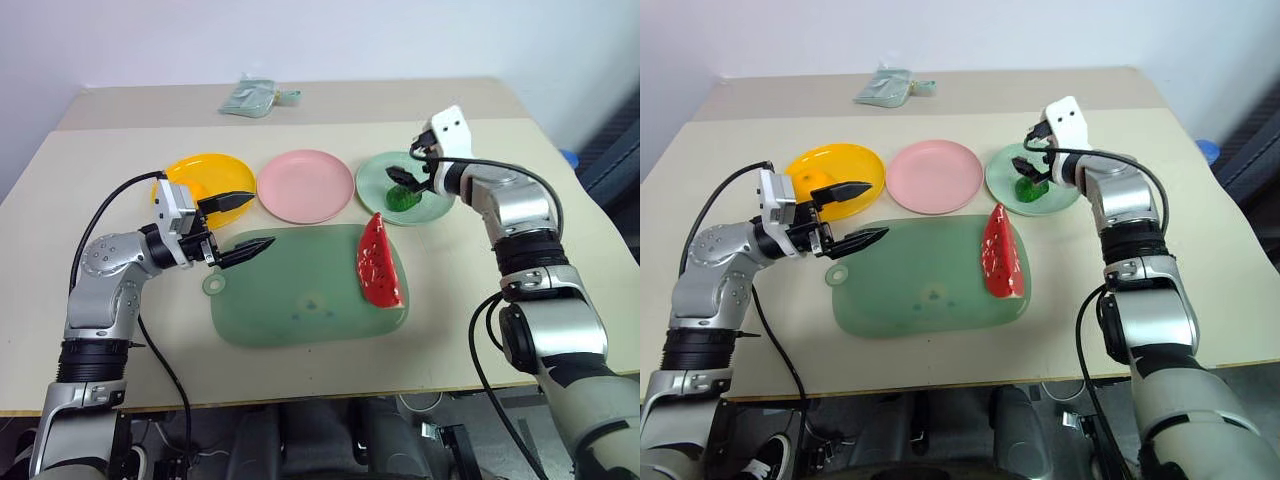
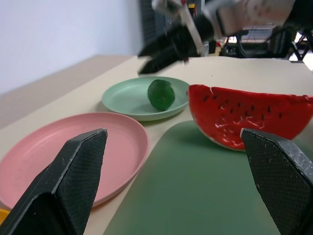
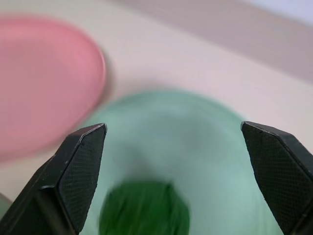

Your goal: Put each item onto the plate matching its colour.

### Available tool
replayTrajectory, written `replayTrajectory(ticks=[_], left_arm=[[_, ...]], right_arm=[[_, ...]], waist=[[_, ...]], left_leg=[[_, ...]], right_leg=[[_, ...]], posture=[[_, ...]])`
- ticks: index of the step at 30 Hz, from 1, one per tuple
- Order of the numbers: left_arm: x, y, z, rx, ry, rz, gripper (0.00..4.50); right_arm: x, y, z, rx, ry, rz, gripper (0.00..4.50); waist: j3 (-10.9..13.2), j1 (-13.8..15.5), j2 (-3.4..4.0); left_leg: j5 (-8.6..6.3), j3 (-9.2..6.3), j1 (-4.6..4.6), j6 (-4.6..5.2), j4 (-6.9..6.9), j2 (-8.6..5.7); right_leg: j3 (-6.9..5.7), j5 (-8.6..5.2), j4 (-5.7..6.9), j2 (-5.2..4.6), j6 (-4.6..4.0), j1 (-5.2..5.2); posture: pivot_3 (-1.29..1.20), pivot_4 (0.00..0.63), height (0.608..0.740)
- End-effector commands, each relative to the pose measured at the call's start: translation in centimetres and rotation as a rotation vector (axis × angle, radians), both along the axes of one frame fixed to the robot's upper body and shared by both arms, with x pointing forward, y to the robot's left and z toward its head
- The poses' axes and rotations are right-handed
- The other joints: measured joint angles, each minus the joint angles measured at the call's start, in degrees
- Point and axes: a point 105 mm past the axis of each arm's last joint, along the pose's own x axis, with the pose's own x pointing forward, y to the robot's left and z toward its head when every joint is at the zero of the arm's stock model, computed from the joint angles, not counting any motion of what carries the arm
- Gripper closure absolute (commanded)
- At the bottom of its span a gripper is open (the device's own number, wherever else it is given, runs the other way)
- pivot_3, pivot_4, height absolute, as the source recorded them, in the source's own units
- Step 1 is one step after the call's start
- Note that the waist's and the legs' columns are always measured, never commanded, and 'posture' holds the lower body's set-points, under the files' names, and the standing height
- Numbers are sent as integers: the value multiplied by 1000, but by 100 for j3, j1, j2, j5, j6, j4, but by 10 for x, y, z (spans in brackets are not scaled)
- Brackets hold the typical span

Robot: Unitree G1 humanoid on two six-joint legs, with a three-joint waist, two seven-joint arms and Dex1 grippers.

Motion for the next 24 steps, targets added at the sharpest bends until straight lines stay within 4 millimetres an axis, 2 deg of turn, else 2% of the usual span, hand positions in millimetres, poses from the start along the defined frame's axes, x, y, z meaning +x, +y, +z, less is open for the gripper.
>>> replayTrajectory(ticks=[1,8,13,15,17,19,24], left_arm=[[-6,4,8,-13,-29,-14,0],[-9,4,6,-7,-18,-40,0],[-8,2,4,-11,-11,-49,0],[-8,0,3,-21,-7,-53,0],[-8,-2,1,-20,-6,-59,0],[-7,-4,0,-16,-6,-64,0],[-6,-4,3,-38,-3,-59,0]], right_arm=[[-24,8,26,69,-17,73,12],[-70,19,42,140,176,117,12],[-98,32,25,31,263,104,12],[-103,35,16,38,279,118,12],[-103,28,2,-50,282,40,12],[-106,29,-12,-69,302,30,12],[-113,42,-28,27,357,87,12]], waist=[[0,11,0],[1,109,1],[0,120,0],[-1,120,-2],[-2,128,-3],[-2,126,-3],[-2,95,-3]], left_leg=[[0,0,0,0,0,0],[0,0,1,0,4,1],[0,-1,0,1,5,-1],[-1,-2,0,1,5,-1],[-1,-3,0,1,5,-1],[-1,-3,-2,1,7,-3],[-1,-5,0,1,5,-2]], right_leg=[[0,0,0,0,0,0],[0,0,2,0,-1,0],[0,0,1,-3,-2,0],[0,0,0,-3,-2,0],[-1,0,-1,-3,-2,2],[-1,0,-1,-4,-2,2],[-1,0,0,-1,-2,2]], posture=[[0,150,740],[0,150,740],[0,150,740],[0,150,740],[0,150,740],[0,150,740],[0,150,740]])
